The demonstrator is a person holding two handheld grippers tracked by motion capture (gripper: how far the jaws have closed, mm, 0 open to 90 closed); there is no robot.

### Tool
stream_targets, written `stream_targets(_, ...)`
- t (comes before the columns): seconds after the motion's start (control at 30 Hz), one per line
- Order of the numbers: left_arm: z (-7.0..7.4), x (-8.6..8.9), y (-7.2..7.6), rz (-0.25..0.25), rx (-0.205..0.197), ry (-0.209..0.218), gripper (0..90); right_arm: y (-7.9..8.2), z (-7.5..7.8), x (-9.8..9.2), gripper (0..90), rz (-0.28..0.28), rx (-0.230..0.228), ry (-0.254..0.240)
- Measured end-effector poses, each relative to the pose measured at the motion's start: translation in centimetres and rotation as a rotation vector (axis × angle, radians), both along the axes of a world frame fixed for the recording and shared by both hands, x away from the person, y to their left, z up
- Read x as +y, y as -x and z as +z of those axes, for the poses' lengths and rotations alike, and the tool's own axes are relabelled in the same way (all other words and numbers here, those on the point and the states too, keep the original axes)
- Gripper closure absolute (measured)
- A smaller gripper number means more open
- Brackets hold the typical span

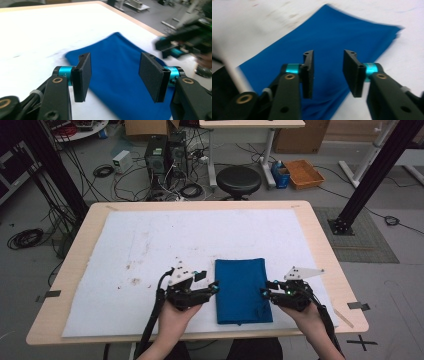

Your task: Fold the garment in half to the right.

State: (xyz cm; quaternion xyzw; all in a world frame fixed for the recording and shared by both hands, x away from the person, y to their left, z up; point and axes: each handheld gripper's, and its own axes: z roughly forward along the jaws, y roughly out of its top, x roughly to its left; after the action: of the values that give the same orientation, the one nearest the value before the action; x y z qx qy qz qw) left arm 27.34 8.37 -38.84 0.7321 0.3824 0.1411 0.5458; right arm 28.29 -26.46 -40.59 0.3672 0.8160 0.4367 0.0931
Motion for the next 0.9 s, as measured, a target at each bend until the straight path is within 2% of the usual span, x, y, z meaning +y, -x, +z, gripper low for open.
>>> stream_targets(0.13,0.1,1.9,0.0,0.031,-0.002,0.005,43.7,1.7,0.0,0.0,60.3,0.057,-0.019,-0.011)
stream_targets(0.23,0.0,2.8,0.0,0.041,0.005,0.012,43.7,2.1,-0.3,0.2,58.9,0.077,-0.014,-0.011)
stream_targets(0.33,-0.1,3.2,0.0,0.049,0.008,0.012,43.7,2.2,-0.6,1.0,59.0,0.120,-0.007,0.004)
stream_targets(0.37,-0.1,3.3,-0.1,0.047,0.011,0.010,43.7,2.2,-0.7,1.3,61.2,0.132,-0.002,0.016)
stream_targets(0.4,-0.1,3.4,-0.1,0.046,0.010,0.010,43.7,2.2,-0.9,1.6,70.3,0.153,0.004,0.037)
stream_targets(0.5,-0.1,3.6,-0.2,0.047,0.012,0.008,43.7,2.6,-1.0,1.7,88.1,0.179,0.012,0.085)
stream_targets(0.57,-0.1,3.7,-0.2,0.048,0.013,0.006,43.7,2.8,-0.9,1.2,90.0,0.179,0.013,0.091)
stream_targets(0.8,0.0,4.1,-0.4,0.050,0.013,0.011,43.7,3.9,-1.1,-1.4,89.9,0.123,0.026,0.090)
stream_targets(0.9,0.1,4.3,-0.4,0.052,0.011,0.009,43.7,4.1,-1.3,-2.1,85.1,0.107,0.029,0.085)
